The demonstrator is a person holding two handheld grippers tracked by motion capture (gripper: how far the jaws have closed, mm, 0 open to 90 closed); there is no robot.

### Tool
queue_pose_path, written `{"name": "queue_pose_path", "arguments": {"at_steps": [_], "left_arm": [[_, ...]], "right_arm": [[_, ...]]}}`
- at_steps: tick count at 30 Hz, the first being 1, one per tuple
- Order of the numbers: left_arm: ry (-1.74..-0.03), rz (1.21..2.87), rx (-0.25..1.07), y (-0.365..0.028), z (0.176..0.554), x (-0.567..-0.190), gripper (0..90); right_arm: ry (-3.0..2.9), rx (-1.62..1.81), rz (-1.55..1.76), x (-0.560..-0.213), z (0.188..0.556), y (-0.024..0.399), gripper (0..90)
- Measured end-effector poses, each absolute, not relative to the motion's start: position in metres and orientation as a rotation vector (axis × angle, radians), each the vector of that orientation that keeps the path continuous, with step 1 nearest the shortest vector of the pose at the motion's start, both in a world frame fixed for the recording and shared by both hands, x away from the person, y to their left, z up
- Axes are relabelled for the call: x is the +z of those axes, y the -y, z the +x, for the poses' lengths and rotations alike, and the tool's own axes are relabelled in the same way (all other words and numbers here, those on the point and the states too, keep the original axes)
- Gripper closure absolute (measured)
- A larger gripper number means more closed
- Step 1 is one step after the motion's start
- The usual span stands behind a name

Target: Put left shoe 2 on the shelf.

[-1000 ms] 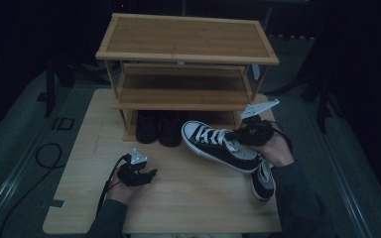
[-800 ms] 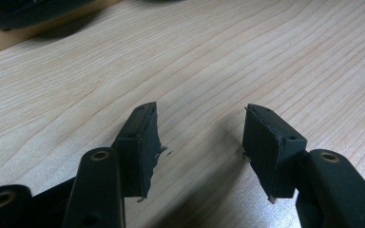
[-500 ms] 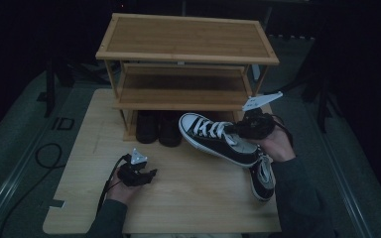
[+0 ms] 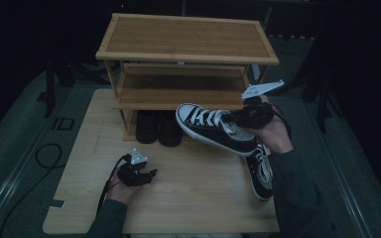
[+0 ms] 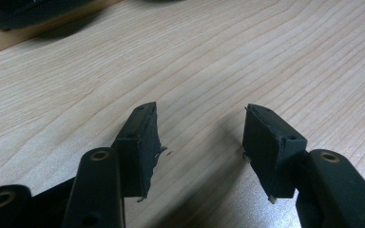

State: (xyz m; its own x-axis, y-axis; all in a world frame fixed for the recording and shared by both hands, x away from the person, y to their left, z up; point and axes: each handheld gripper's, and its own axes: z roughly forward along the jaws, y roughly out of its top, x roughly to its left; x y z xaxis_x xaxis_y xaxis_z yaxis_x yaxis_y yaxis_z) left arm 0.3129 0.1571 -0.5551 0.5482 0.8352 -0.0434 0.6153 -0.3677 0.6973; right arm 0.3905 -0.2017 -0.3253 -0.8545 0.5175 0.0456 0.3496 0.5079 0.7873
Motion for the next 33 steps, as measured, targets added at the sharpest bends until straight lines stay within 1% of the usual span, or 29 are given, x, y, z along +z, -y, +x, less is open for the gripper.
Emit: {"name": "queue_pose_path", "arguments": {"at_steps": [4,10,22,33], "left_arm": [[-1.163,2.11,0.419,-0.157,0.313,-0.555,46.6],[-1.163,2.111,0.42,-0.157,0.313,-0.555,46.6],[-1.162,2.11,0.417,-0.157,0.313,-0.555,46.6],[-1.16,2.114,0.419,-0.157,0.313,-0.555,46.6]], "right_arm": [[-2.539,1.281,0.753,-0.322,0.394,0.202,86.6],[-2.486,1.303,0.802,-0.315,0.411,0.197,86.6],[-2.383,1.301,0.917,-0.319,0.439,0.18,86.7],[-2.236,1.345,1.061,-0.328,0.449,0.167,86.8]]}}
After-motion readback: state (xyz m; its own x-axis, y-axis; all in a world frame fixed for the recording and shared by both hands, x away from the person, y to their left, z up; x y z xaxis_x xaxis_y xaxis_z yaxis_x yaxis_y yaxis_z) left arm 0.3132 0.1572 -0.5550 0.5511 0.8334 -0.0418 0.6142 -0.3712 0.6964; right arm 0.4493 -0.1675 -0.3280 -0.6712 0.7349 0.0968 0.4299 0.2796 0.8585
